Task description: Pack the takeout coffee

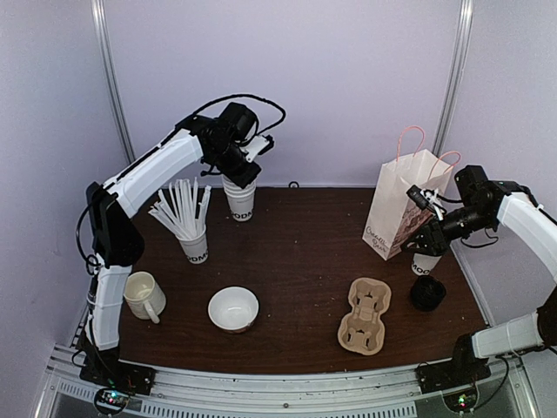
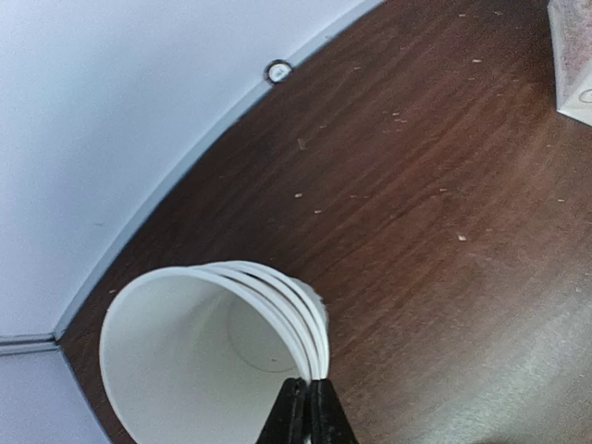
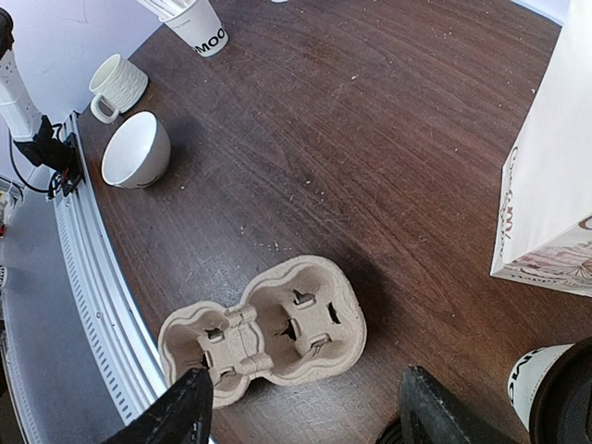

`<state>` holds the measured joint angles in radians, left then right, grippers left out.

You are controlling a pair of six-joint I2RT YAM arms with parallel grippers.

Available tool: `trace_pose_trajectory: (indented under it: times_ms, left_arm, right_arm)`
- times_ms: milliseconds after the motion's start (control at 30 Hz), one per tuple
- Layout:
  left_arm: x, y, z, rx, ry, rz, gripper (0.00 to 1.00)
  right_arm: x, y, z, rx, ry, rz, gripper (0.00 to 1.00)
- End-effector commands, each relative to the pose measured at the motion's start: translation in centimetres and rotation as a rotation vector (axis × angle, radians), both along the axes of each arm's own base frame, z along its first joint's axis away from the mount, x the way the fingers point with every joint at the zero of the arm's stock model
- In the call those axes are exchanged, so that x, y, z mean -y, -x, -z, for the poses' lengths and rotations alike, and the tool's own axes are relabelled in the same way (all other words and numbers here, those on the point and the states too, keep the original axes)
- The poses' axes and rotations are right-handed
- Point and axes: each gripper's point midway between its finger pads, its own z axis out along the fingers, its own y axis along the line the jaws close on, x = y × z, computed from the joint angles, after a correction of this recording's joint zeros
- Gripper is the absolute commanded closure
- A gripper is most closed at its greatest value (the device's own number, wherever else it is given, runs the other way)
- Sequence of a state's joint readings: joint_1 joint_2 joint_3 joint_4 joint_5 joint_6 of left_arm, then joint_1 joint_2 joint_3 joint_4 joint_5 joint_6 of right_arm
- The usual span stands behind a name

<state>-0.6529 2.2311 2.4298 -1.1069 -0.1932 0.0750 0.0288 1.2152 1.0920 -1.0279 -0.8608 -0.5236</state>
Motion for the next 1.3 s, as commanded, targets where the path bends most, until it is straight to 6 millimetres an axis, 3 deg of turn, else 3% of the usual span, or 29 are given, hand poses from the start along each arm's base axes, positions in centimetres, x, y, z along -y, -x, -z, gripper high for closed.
trace_pose_trajectory:
  times_ms: [0,67,100,200,333,433,533,567,633,667,733,867,933,1000,1033,1133,1167,1267]
  left_arm:
    - [1.7,0.4,0.0,-0.048,0.120,0.028,1.00]
    - [-1.2,-1.4,0.8,0.088,-0.149,-0.057,1.00]
    - [-2.2,-1.8,1.1,0.093,-0.199,-0.091,1.00]
    - [-1.1,-1.0,1.3,-0.002,-0.040,-0.063,1.00]
    - [-0.7,-0.3,-0.1,0.046,-0.037,-0.053,1.00]
    - [-1.8,-1.4,-0.3,0.103,-0.079,-0.089,1.00]
    - [0.9,0.4,-0.9,-0.105,0.215,0.006,1.00]
    - [0.1,-0.3,-1.0,-0.030,0.145,-0.046,1.00]
    - [-1.4,-1.4,-1.1,0.180,-0.193,-0.076,1.00]
    - [-1.6,-1.3,-1.0,0.175,-0.228,-0.077,1.00]
    - [-1.2,-0.7,-0.4,0.071,-0.106,-0.074,1.00]
    - [-0.6,-0.2,-0.3,0.089,-0.120,-0.061,1.00]
    - [-1.4,-0.8,-0.7,0.184,-0.265,-0.079,1.00]
    - [1.0,0.7,-0.4,-0.021,0.029,0.016,1.00]
    - [0.8,0.4,-1.1,-0.050,0.124,-0.025,1.00]
    - [-2.8,-2.1,-2.1,0.276,-0.367,-0.122,1.00]
    - [-3.1,-2.2,-1.8,0.262,-0.404,-0.122,1.00]
    - [-0.3,0.0,-0.9,-0.011,0.016,-0.030,1.00]
  right_arm:
    - [-0.4,0.2,-0.5,0.019,-0.020,-0.012,0.28]
    - [-0.4,0.2,-0.6,0.022,-0.021,-0.012,0.28]
    - [-0.4,0.2,-0.6,0.023,-0.021,-0.012,0.28]
    - [-0.4,0.4,-0.5,0.018,-0.019,-0.012,0.28]
    - [-0.4,0.3,-0.3,0.017,-0.016,-0.009,0.28]
    - [-0.4,0.2,-0.4,0.019,-0.021,-0.011,0.28]
    - [-0.5,0.3,-0.4,0.018,-0.021,-0.012,0.28]
    - [-0.4,0.3,-0.4,0.017,-0.021,-0.012,0.28]
    - [-0.4,0.3,-0.4,0.019,-0.020,-0.012,0.28]
    - [-0.4,0.4,-0.4,0.019,-0.019,-0.011,0.28]
    - [-0.4,0.4,-0.4,0.019,-0.018,-0.011,0.28]
    - [-0.4,0.4,-0.3,0.020,-0.020,-0.012,0.28]
    - [-0.5,0.3,-0.3,0.019,-0.022,-0.012,0.28]
    - [-0.5,0.3,-0.4,0.020,-0.025,-0.012,0.28]
    - [-0.5,0.4,-0.5,0.020,-0.025,-0.013,0.28]
    - [-0.5,0.3,-0.4,0.021,-0.025,-0.013,0.28]
    - [-0.5,0.4,-0.5,0.022,-0.024,-0.013,0.28]
    - [-0.5,0.4,-0.4,0.018,-0.023,-0.013,0.28]
